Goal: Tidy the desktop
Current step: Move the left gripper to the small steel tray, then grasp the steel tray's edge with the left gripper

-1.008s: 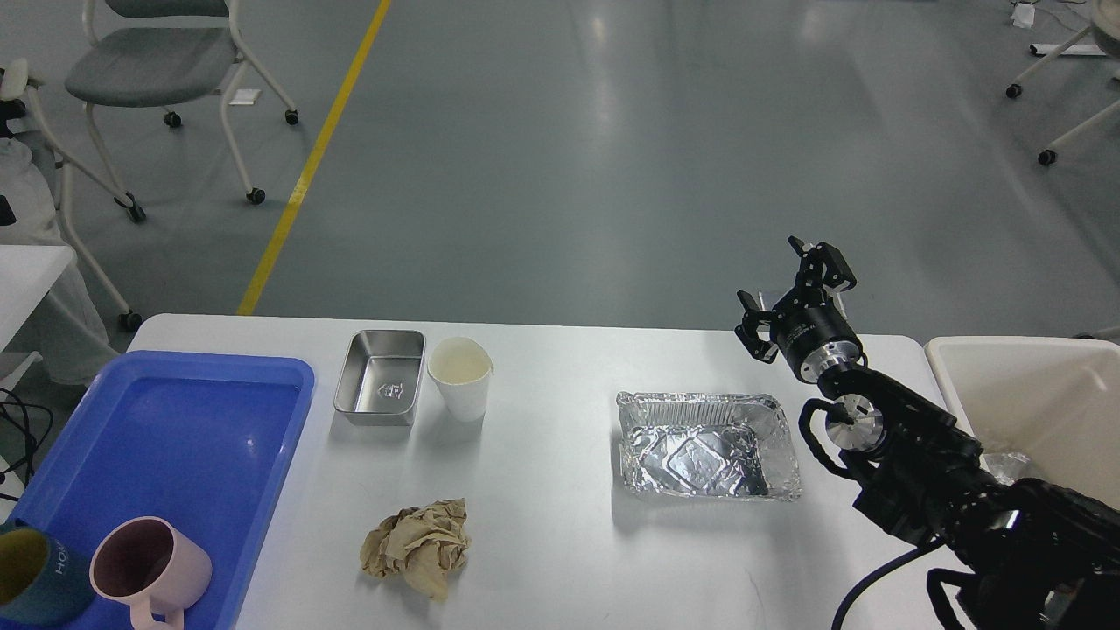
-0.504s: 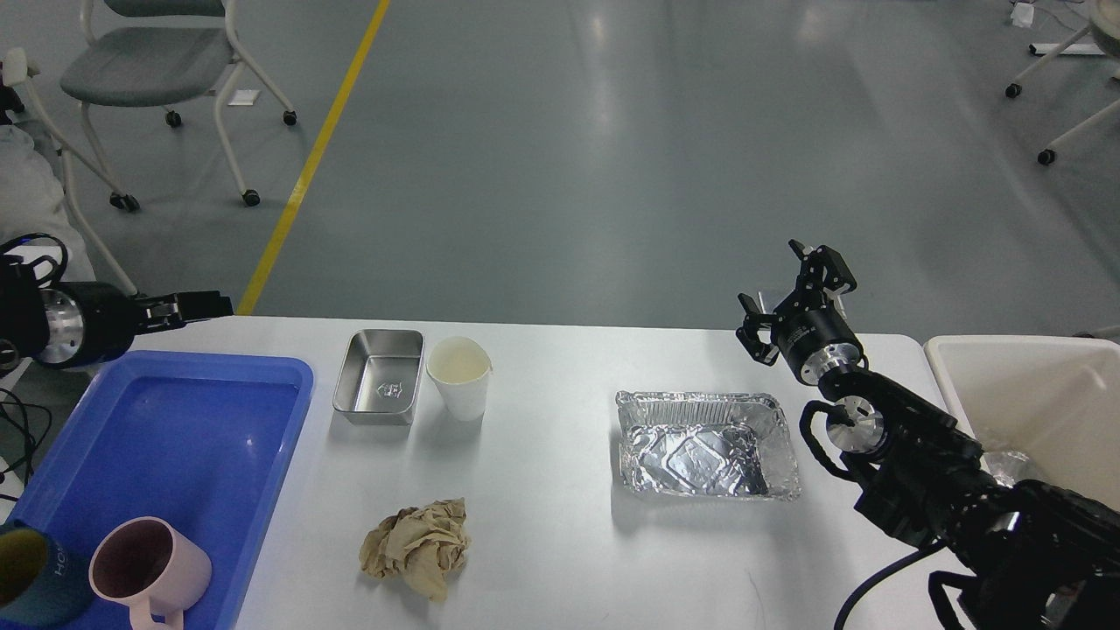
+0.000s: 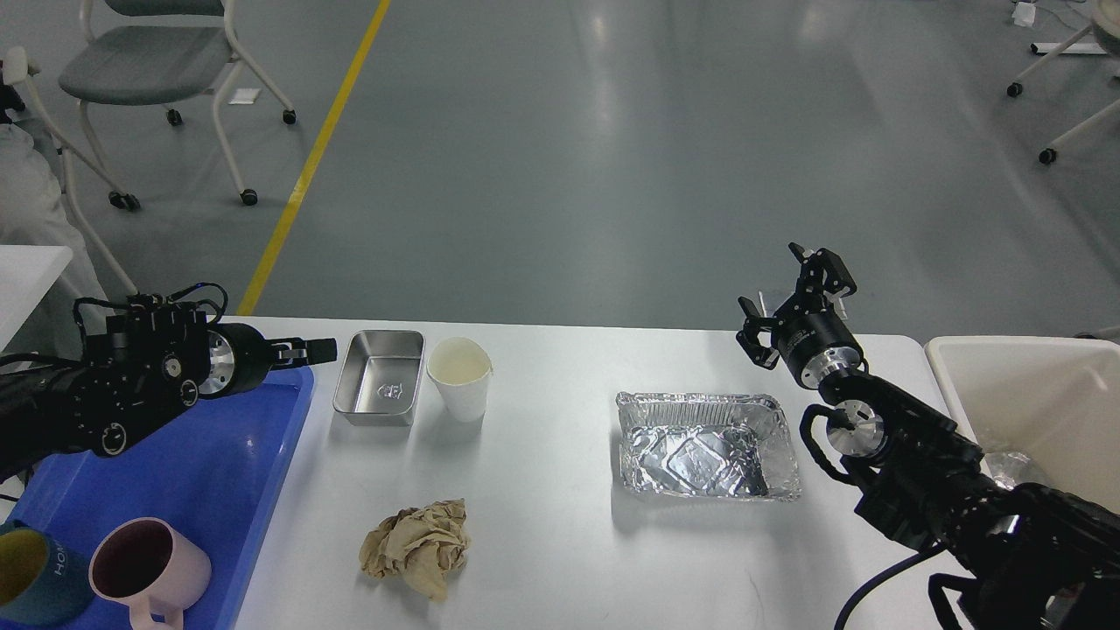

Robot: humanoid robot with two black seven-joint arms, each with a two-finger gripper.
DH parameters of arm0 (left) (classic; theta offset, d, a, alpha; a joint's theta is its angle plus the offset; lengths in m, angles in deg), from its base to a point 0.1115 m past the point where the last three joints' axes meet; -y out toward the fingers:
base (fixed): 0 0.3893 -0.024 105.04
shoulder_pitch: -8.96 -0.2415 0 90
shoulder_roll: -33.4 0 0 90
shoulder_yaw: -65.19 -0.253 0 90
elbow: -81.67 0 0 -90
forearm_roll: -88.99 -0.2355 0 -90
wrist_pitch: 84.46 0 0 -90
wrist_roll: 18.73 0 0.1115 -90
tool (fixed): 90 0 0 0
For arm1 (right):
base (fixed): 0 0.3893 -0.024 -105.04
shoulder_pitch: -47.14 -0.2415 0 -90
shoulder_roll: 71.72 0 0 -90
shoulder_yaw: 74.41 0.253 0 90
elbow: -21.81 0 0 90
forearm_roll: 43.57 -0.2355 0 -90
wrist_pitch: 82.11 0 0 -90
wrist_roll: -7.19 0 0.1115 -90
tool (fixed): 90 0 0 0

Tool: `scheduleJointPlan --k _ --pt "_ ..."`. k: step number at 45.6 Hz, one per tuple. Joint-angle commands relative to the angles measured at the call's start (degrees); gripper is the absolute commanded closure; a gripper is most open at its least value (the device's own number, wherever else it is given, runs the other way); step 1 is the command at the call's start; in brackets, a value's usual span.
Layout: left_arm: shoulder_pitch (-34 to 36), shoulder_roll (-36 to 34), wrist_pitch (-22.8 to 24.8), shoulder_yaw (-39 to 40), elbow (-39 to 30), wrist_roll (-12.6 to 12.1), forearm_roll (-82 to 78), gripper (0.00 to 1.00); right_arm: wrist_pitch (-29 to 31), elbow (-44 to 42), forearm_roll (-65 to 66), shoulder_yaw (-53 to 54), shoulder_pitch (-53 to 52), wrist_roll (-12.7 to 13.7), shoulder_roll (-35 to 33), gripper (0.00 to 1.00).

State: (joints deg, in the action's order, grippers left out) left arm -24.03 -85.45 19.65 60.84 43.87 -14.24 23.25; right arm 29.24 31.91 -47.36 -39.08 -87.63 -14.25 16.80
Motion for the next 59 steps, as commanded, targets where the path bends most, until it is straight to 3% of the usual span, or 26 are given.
scheduleJointPlan --k 1,23,53,59 --pt "-0.6 4.3 -0.1 -0.1 5.6 0.3 0.0 0.18 0.0 0.0 0.0 0.0 0.0 0.0 0.0 0.00" --pt "-5.3 13.1 -3.6 -0.2 17.4 1.3 0.4 0.36 0.1 0.0 0.0 -0.1 0.3 0.0 -0.3 0.00" --pt "-6.2 16.2 -3.6 -0.9 18.6 1.7 1.1 0.66 0.1 -0.1 0.0 -0.1 0.2 0.0 -0.5 0.00" --pt "-6.4 15.9 -3.3 -0.9 18.6 1.8 1.1 0.77 0.1 -0.1 0.0 -0.1 0.2 0.0 -0.5 0.00"
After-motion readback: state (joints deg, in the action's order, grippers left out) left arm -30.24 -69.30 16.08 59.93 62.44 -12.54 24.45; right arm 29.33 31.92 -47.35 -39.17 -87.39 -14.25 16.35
